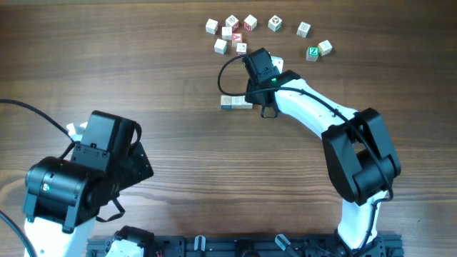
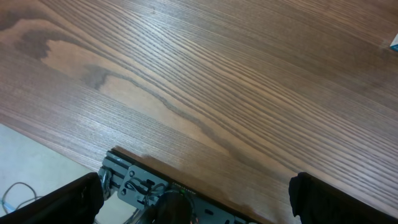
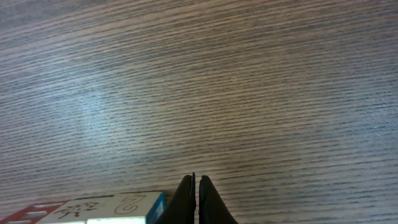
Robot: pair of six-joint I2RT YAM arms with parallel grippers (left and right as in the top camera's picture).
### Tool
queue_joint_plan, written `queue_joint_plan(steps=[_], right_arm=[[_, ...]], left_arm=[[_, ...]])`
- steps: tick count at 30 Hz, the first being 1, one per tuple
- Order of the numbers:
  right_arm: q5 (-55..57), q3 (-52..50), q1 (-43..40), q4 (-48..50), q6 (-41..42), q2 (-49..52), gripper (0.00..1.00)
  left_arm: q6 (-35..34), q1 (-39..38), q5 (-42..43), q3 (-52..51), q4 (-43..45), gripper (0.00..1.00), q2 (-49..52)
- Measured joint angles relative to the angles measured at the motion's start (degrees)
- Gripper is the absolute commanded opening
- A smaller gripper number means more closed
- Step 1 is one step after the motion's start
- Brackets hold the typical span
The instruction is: Form a horizontal line
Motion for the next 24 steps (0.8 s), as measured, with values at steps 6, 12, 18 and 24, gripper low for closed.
queue_joint_plan(steps=[6, 12, 18, 24], right_arm=[[-3.89, 0.00, 0.00, -0.66, 0.24, -0.11, 0.04], [-5.20, 0.00, 0.00, -0.66, 0.26, -0.11, 0.05], [-5.38, 0.00, 0.00, -0.66, 0.26, -0.11, 0.04], [-5.79, 0.00, 0.00, -0.26, 0.17, -0.11, 0.05]], left_arm=[[0.00, 0.00, 0.00, 0.00, 0.00, 1.00, 0.00], [0.00, 0.00, 0.00, 0.00, 0.00, 1.00, -0.02], [0.00, 0.00, 0.00, 0.00, 0.00, 1.00, -0.02], [0.00, 0.00, 0.00, 0.00, 0.02, 1.00, -0.02]])
